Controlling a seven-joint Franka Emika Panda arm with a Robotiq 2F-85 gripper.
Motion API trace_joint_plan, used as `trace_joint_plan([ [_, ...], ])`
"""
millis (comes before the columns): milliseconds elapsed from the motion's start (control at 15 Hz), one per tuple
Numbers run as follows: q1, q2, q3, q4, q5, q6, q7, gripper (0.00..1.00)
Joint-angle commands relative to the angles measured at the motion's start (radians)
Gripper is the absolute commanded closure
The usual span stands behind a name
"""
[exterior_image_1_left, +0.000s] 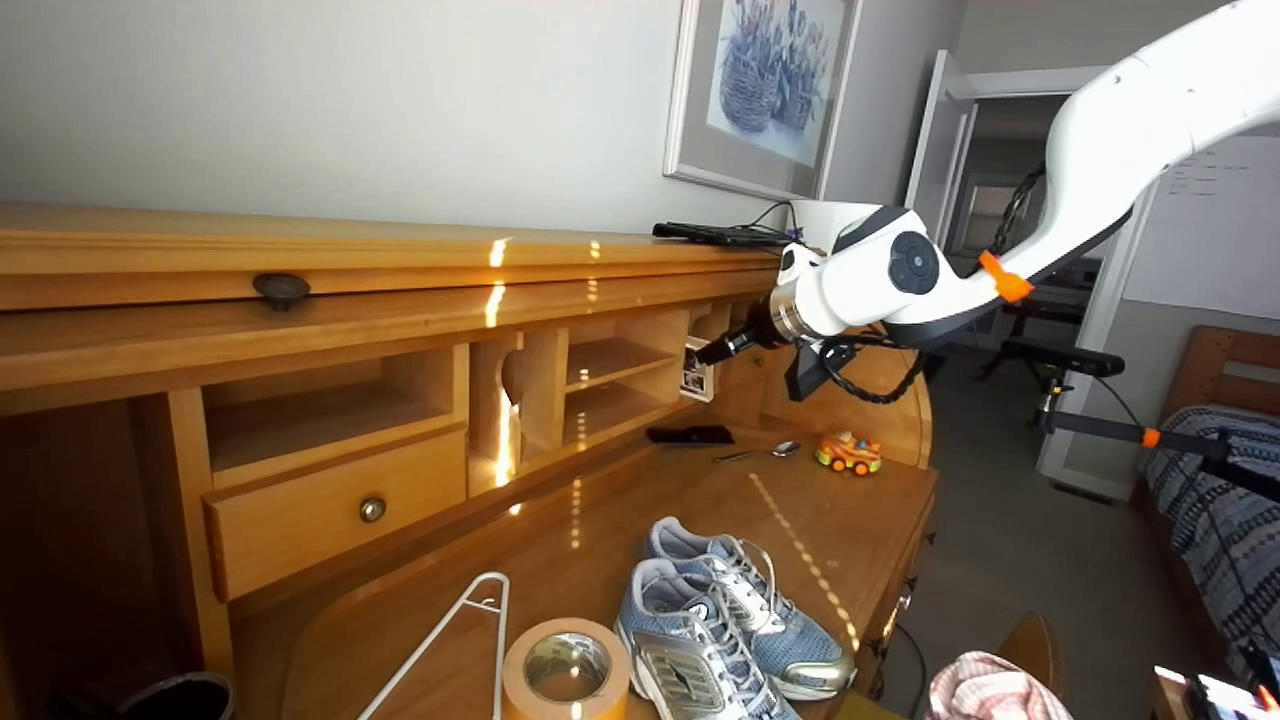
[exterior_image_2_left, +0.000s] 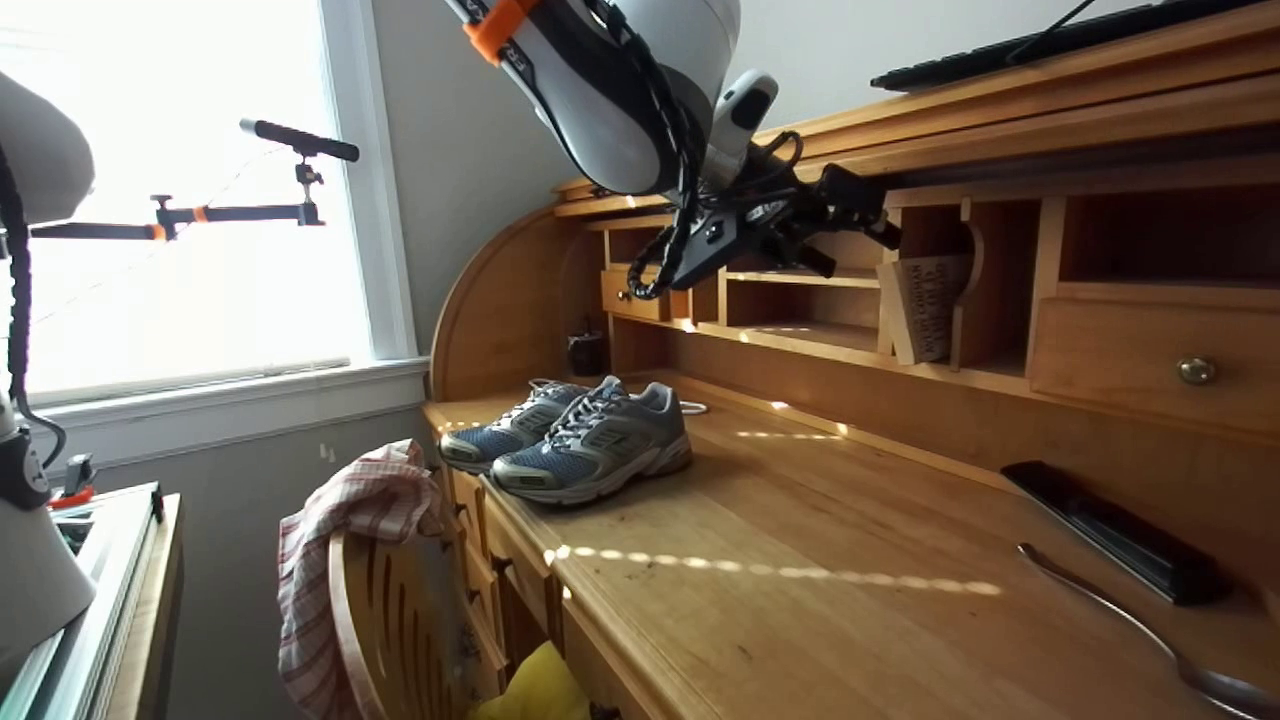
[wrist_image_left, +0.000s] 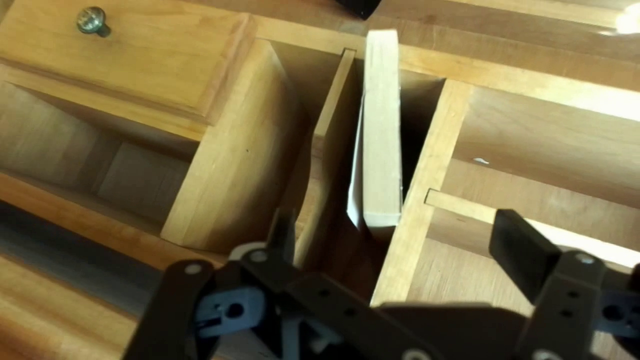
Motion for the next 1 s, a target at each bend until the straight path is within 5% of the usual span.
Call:
trace_joint_plan([
  [0,0.025,-0.202,-0.08,-0.113,0.073,0.041,0.09,0.0],
  [267,0.113,-0.366,-0.223,-0.198,0.223,0.097,0.091,0.0],
  [333,0.037,-0.378,-0.156,-0.238,0.29,0.079,0.024,0.0],
  [400,0.05,-0.424,-0.179,-0.273,0.357,0.073,0.003,0.0],
  [467,0.185,-0.483,-0.333,-0.291,0.416,0.115,0.002,0.0],
  [933,0.579,-0.601,-0.806,-0.49,0.891,0.199,-0.431,0.0],
])
